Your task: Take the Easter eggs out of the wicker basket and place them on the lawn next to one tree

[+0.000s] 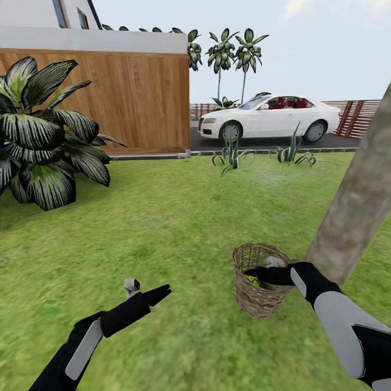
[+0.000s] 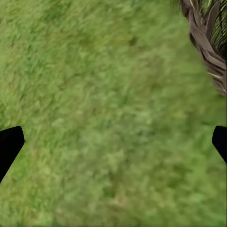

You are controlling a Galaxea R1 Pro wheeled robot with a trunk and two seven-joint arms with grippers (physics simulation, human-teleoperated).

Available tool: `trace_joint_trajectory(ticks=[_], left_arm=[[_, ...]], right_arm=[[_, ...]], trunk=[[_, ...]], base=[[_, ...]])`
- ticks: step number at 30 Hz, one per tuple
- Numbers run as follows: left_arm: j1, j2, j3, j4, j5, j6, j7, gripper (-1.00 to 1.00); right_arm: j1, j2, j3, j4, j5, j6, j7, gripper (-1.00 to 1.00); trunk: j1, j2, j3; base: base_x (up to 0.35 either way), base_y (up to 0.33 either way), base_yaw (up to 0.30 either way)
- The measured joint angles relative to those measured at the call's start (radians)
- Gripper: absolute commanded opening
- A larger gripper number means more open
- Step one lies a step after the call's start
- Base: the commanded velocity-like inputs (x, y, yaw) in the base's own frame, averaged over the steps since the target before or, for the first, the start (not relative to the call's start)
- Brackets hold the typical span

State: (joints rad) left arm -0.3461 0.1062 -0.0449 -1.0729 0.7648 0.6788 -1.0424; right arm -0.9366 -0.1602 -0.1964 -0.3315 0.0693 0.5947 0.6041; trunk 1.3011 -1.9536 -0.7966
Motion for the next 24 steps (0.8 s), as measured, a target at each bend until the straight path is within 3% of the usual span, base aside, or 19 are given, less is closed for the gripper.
trace_joint_trajectory(ticks=[14, 24], left_arm=[[0.0, 0.0, 0.0, 0.0, 0.0, 0.0, 0.0, 1.0], [0.0, 0.0, 0.0, 0.0, 0.0, 0.0, 0.0, 1.0]], right_arm=[[0.0, 0.0, 0.0, 0.0, 0.0, 0.0, 0.0, 1.0], [0.0, 0.0, 0.0, 0.0, 0.0, -0.001, 0.001, 1.0]], trunk=[[0.0, 0.0, 0.0], [0.0, 0.0, 0.0]], base=[[0.015, 0.3, -0.006], [0.079, 0.3, -0.207]])
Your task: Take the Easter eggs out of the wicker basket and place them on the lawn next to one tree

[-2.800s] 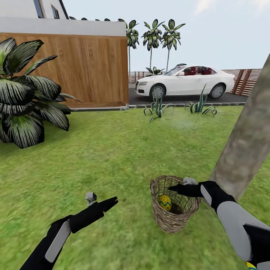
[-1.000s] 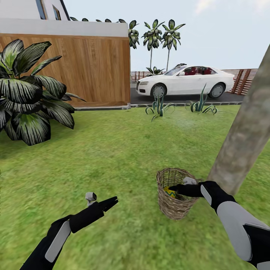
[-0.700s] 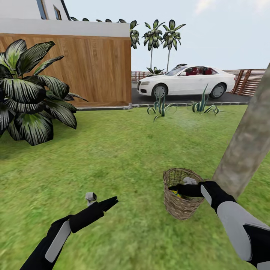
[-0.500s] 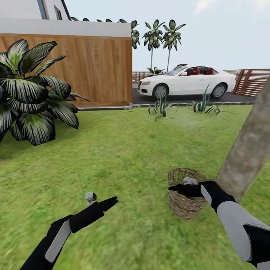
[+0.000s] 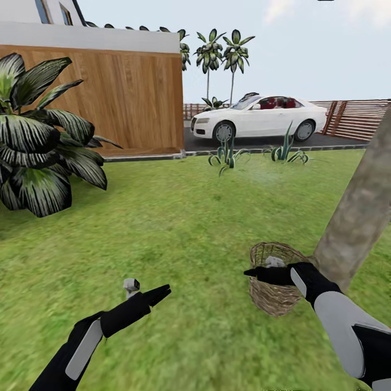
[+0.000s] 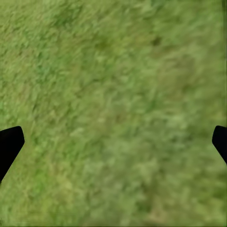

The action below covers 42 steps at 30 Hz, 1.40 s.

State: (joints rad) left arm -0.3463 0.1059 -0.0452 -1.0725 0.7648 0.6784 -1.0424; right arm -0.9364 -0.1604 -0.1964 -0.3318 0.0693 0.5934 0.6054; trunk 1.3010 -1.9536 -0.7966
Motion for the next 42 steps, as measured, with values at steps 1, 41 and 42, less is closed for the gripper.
trace_joint_trajectory(ticks=[1, 41, 42], left_arm=[[0.0, 0.0, 0.0, 0.0, 0.0, 0.0, 0.0, 1.0], [0.0, 0.0, 0.0, 0.0, -0.001, 0.0, 0.0, 1.0], [0.0, 0.0, 0.0, -0.001, 0.0, 0.0, 0.0, 1.0]], right_arm=[[0.0, 0.0, 0.0, 0.0, 0.0, 0.0, 0.0, 1.0], [0.0, 0.0, -0.001, 0.0, 0.0, 0.0, 0.0, 1.0], [0.0, 0.0, -0.001, 0.0, 0.0, 0.0, 0.0, 1.0]], trunk=[[0.0, 0.0, 0.0], [0.0, 0.0, 0.016], [0.0, 0.0, 0.017]], base=[[0.092, 0.3, -0.277], [0.182, 0.236, -0.28], [0.273, 0.009, -0.28]])
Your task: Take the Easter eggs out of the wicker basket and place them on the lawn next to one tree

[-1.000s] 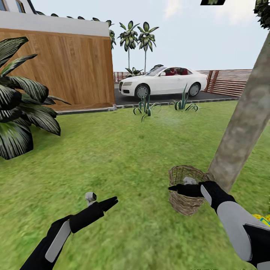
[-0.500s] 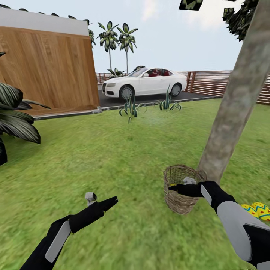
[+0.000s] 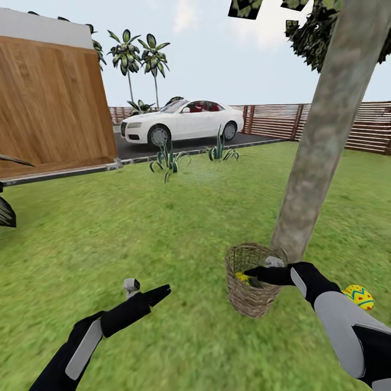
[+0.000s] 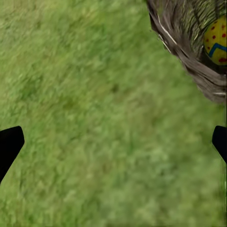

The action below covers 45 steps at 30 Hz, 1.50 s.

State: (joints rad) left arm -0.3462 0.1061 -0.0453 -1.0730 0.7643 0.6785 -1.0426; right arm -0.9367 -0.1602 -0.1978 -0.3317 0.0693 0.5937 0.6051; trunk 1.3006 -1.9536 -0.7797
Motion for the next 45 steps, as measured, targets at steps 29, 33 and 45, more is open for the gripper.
trace_joint_trajectory(ticks=[29, 33, 45], left_arm=[[0.0, -0.001, -0.001, 0.001, 0.0, -0.014, 0.0, 1.0], [0.0, -0.001, -0.001, 0.001, 0.0, -0.014, 0.0, 1.0], [0.0, -0.001, -0.001, 0.001, 0.0, -0.014, 0.0, 1.0]], right_arm=[[0.0, 0.0, 0.0, 0.0, -0.001, -0.002, 0.0, 1.0], [0.0, 0.0, 0.0, 0.0, -0.001, -0.002, 0.0, 1.0], [0.0, -0.001, 0.0, 0.001, -0.001, -0.002, 0.002, 1.0]], trunk=[[0.0, 0.0, 0.016], [0.0, 0.0, 0.018], [0.0, 0.0, 0.021]], base=[[0.253, 0.001, -0.28], [0.248, 0.0, -0.28], [0.247, 0.0, -0.144]])
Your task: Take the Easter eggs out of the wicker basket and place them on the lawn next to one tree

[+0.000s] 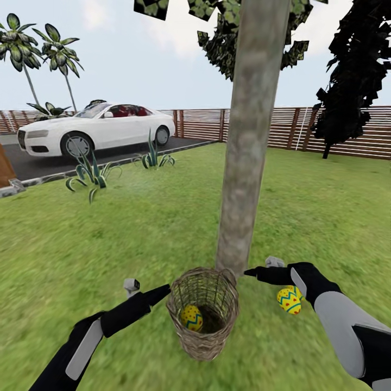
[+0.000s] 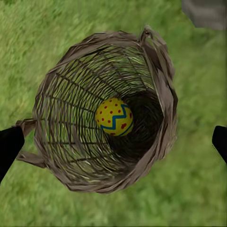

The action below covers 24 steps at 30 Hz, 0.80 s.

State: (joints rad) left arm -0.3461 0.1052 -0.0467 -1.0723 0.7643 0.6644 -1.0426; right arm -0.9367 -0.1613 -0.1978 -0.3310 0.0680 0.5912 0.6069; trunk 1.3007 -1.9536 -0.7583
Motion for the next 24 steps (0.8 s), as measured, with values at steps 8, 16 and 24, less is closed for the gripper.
trace_joint_trajectory(ticks=[8, 16, 24], left_arm=[[0.0, 0.0, 0.0, 0.0, 0.001, 0.0, 0.0, 1.0], [0.0, 0.001, 0.0, -0.001, 0.001, 0.0, 0.0, 1.0], [0.0, 0.001, 0.0, -0.004, 0.001, 0.0, 0.0, 1.0]], right_arm=[[0.0, 0.0, 0.001, 0.001, 0.0, -0.001, 0.001, 1.0], [0.0, 0.0, 0.002, 0.001, 0.0, -0.001, 0.001, 1.0], [0.0, 0.001, 0.002, 0.0, 0.0, -0.001, 0.001, 1.0]], trunk=[[0.0, 0.0, 0.0], [0.0, 0.0, 0.0], [0.0, 0.0, 0.0]], base=[[0.055, 0.0, -0.002], [0.002, 0.0, 0.0], [0.007, 0.0, 0.0]])
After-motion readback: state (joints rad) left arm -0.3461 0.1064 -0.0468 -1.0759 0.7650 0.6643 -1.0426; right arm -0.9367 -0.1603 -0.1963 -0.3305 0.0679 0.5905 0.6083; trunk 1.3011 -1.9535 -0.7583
